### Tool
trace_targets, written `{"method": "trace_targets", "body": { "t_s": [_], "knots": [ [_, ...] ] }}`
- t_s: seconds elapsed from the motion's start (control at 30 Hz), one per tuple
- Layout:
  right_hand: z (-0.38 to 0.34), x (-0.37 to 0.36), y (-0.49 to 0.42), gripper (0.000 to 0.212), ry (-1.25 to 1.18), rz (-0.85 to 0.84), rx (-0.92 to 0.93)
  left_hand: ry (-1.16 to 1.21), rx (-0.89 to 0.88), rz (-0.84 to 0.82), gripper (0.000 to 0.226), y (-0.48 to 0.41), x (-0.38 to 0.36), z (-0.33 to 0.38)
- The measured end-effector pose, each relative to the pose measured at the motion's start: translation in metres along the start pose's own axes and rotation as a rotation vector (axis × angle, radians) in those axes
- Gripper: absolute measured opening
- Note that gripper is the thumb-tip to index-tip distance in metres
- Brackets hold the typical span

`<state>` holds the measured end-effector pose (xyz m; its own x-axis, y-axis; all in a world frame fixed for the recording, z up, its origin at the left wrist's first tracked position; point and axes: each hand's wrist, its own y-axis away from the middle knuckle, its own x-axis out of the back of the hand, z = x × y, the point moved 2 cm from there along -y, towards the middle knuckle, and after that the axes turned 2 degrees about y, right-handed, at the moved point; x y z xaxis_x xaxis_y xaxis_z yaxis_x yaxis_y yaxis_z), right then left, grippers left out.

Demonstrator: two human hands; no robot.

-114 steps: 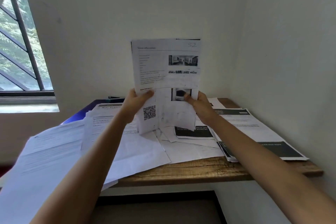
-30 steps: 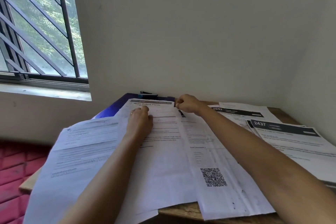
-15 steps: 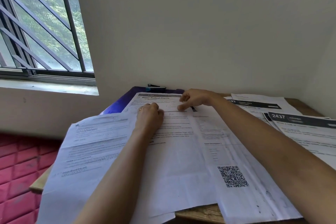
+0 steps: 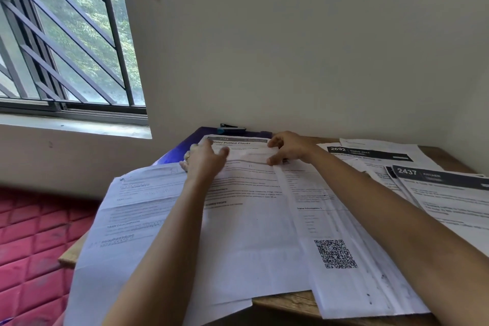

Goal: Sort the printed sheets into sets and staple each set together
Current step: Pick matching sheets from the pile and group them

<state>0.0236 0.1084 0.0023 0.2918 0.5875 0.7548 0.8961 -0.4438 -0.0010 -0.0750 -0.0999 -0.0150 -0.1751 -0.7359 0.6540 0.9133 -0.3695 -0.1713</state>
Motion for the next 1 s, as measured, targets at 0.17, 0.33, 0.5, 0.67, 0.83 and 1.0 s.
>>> {"method": "trace_targets", "body": {
  "t_s": [0.17, 0.33, 0.5, 0.67, 0.83, 1.0],
  "knots": [
    [0.003, 0.001, -0.004, 0.046, -0.079, 0.141, -0.061, 0.432, 0.11, -0.059, 0.02, -0.007, 0.03, -0.005],
    [0.003, 0.002, -0.001, 0.043, -0.165, 0.189, -0.092, 0.494, 0.198, -0.127, 0.019, -0.003, 0.051, -0.014],
    [0.0, -0.002, 0.003, 0.037, -0.225, 0.197, -0.071, 0.521, 0.177, -0.094, 0.022, -0.001, 0.047, -0.033],
    [-0.001, -0.008, 0.002, 0.04, -0.196, 0.114, -0.058, 0.483, 0.135, -0.074, 0.029, 0.003, 0.039, -0.041],
    [-0.006, -0.014, 0.008, 0.055, 0.01, 0.096, 0.003, 0.445, 0.089, -0.035, 0.027, 0.0, 0.032, -0.043],
    [-0.004, -0.02, 0.003, 0.079, 0.048, 0.125, -0.043, 0.3, 0.042, -0.057, 0.056, 0.005, 0.023, -0.046]
  ]
}}
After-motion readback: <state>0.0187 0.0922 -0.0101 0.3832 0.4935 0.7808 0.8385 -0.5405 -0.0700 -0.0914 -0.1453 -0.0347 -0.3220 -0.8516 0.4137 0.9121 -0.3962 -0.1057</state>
